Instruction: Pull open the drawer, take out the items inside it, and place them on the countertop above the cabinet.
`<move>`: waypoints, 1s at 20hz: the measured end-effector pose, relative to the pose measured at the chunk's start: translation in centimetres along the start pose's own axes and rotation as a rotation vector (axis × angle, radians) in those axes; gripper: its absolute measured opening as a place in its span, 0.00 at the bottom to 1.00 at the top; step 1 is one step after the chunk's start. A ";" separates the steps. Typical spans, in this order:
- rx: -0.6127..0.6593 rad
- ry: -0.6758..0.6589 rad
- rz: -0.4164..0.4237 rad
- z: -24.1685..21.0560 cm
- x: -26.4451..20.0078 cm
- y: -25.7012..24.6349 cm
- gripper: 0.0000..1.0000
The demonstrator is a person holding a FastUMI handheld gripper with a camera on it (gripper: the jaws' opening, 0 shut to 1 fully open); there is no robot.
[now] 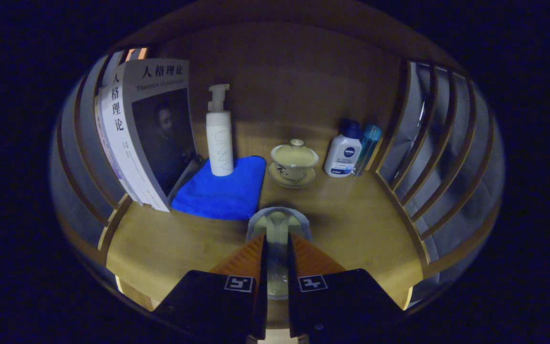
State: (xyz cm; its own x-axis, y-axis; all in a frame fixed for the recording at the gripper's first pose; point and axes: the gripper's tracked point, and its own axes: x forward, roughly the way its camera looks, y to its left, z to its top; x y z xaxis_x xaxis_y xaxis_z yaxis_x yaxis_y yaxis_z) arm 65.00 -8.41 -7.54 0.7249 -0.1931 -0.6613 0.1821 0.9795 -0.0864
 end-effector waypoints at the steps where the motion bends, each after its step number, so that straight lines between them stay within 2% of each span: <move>1: -0.003 0.009 -0.001 -0.3 0.2 0.0 0.22; 4: 0.004 0.037 0.015 -0.9 0.4 0.5 0.28; 7: 0.011 0.056 0.051 -1.3 -0.5 1.1 0.58; 9: 0.037 0.038 0.061 -1.0 -1.3 1.1 0.66; 14: 0.069 -0.021 0.099 -0.8 -4.2 1.9 0.71; 15: 0.068 -0.030 0.094 -0.9 -5.0 1.8 0.76; 20: 0.091 -0.065 0.137 -1.7 -9.7 2.4 0.76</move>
State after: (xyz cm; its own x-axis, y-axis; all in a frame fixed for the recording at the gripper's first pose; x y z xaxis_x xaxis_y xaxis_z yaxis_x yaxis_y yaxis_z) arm 57.24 -4.12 -2.62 0.7879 -0.0639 -0.6125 0.1359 0.9881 0.0716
